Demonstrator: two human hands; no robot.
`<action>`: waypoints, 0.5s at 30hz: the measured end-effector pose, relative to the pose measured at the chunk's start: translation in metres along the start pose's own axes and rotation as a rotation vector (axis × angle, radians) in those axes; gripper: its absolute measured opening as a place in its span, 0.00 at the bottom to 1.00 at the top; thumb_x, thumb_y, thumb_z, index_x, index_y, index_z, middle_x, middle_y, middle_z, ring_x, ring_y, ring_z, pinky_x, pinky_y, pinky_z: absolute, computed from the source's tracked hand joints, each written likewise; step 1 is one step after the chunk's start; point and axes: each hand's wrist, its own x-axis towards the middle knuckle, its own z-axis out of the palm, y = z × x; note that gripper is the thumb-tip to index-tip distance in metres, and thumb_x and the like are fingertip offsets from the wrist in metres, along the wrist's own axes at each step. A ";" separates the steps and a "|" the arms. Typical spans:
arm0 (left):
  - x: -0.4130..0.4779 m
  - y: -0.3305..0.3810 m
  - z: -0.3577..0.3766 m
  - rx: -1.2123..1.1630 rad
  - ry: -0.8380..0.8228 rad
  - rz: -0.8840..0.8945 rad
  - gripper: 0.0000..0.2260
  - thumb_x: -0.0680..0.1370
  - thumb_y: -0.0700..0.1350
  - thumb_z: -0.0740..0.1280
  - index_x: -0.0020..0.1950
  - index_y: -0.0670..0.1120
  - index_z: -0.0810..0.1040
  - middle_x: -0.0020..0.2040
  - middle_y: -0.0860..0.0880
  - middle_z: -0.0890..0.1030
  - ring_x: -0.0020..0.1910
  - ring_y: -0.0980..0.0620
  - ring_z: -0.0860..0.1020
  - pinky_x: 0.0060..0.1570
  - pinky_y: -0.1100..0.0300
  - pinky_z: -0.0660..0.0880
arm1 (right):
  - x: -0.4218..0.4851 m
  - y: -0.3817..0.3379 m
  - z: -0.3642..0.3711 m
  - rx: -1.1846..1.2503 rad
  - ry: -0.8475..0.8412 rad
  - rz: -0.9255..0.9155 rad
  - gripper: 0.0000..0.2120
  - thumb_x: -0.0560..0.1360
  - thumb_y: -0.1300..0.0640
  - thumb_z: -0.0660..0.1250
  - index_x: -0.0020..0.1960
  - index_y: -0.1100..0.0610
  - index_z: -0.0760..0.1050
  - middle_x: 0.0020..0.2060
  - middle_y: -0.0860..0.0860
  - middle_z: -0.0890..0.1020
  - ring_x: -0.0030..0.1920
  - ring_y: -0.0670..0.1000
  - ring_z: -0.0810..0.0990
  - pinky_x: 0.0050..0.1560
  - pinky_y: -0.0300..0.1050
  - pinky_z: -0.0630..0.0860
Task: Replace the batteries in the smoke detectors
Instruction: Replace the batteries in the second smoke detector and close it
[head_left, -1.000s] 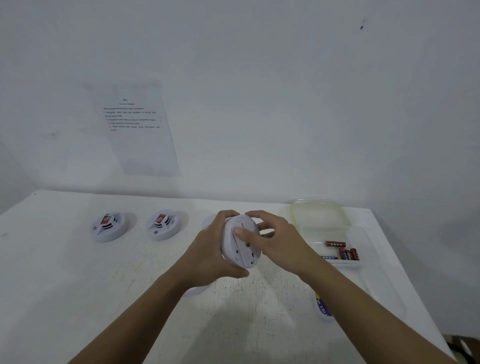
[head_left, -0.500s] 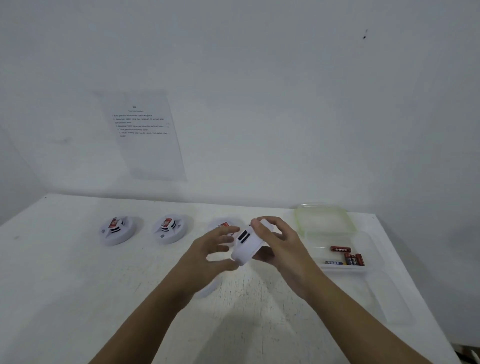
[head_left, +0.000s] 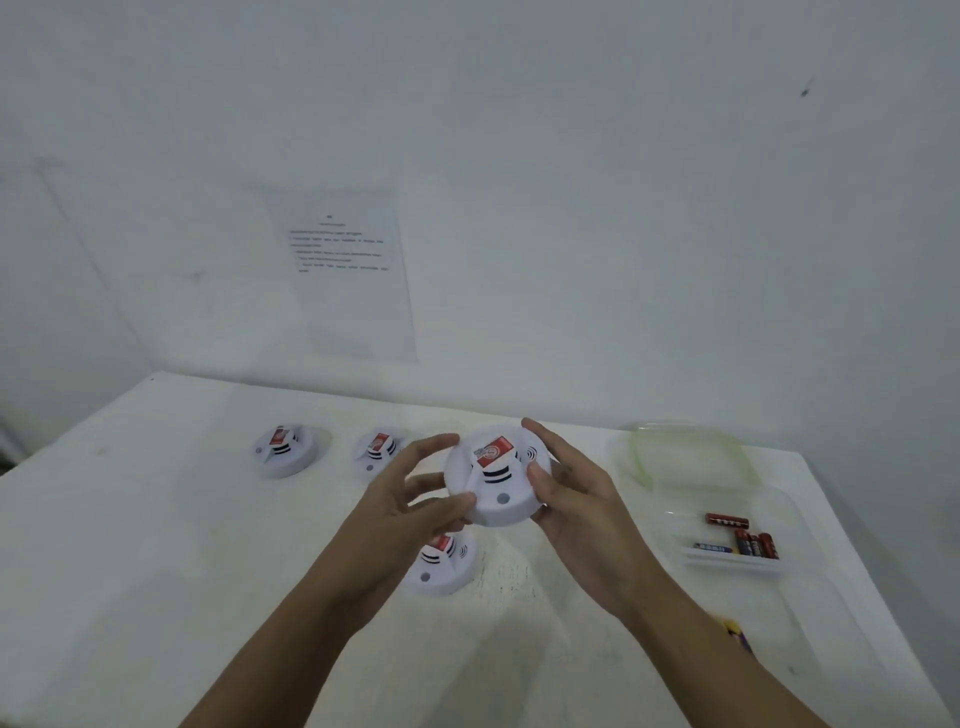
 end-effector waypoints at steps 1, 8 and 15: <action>-0.002 0.000 -0.007 -0.029 -0.001 0.007 0.25 0.72 0.48 0.76 0.67 0.60 0.75 0.60 0.51 0.84 0.57 0.46 0.83 0.59 0.46 0.81 | 0.002 0.001 0.007 -0.031 -0.004 -0.003 0.25 0.75 0.58 0.68 0.71 0.56 0.71 0.63 0.56 0.81 0.64 0.57 0.80 0.66 0.55 0.76; -0.010 -0.003 -0.071 -0.032 0.050 0.071 0.26 0.73 0.46 0.76 0.68 0.59 0.74 0.62 0.52 0.83 0.58 0.48 0.82 0.55 0.54 0.80 | 0.023 0.024 0.067 -0.235 0.006 -0.025 0.22 0.75 0.61 0.72 0.66 0.50 0.73 0.55 0.52 0.86 0.57 0.54 0.84 0.56 0.48 0.82; -0.004 -0.005 -0.140 0.049 0.007 0.081 0.28 0.76 0.40 0.75 0.71 0.58 0.71 0.60 0.58 0.82 0.57 0.48 0.83 0.53 0.50 0.81 | 0.046 0.054 0.125 -0.283 0.059 -0.102 0.23 0.74 0.61 0.73 0.67 0.49 0.73 0.54 0.48 0.86 0.55 0.49 0.85 0.50 0.39 0.81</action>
